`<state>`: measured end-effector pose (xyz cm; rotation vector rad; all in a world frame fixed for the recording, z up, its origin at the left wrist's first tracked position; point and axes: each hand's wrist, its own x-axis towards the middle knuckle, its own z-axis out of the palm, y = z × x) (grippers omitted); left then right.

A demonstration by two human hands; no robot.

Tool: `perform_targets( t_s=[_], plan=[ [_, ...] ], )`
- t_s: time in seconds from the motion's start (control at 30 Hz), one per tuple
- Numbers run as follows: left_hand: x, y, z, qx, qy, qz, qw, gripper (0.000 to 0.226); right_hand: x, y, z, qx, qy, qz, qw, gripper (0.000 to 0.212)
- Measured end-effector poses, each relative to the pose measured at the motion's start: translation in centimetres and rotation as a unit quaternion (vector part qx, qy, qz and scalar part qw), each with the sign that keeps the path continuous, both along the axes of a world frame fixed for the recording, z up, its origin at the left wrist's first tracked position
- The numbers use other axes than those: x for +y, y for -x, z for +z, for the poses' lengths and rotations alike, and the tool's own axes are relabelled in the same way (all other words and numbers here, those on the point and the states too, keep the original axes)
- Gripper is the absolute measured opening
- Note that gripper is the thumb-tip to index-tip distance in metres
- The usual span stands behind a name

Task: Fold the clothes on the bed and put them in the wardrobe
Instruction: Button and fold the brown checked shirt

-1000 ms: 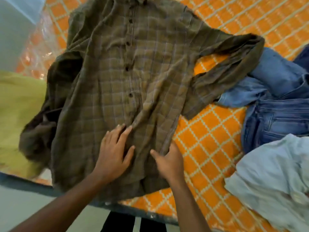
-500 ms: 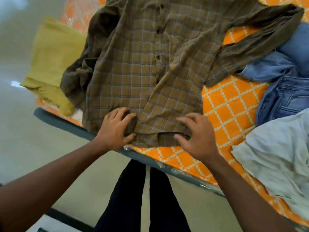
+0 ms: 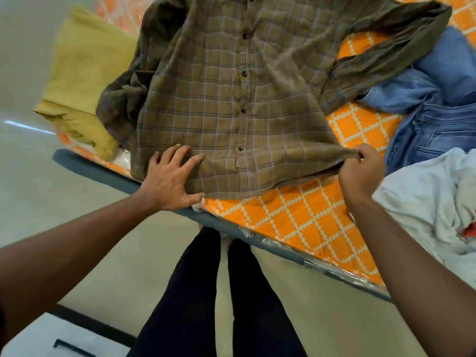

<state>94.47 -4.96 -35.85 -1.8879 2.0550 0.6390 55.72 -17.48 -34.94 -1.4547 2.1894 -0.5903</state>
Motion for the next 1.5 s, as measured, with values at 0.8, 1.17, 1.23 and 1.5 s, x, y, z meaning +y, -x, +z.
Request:
perform_targets(
  t_s=[0.8,1.17,1.23,1.5],
  plan=[
    [5.6,-4.1,4.8,0.016,-0.002,-0.156,0.988,0.041,16.2,-7.6,3.3,0.103,-0.447,0.497,0.737,0.027],
    [-6.4,-0.7,2.7,-0.045,0.126,0.382,0.914,0.083,7.4,-7.1,0.0,-0.091,-0.166,0.016,0.982,0.047],
    [-6.9,-2.8,2.6,-0.045,0.114,0.455,0.882,0.082,4.0,-7.7,-0.9,-0.054,-0.146,-0.056,0.986,0.075],
    [-5.1,-5.3,3.6,0.103,0.167,0.442,0.875,0.025,-0.6,-8.1,-0.9,-0.179,-0.154,-0.105,0.966,0.069]
  ],
)
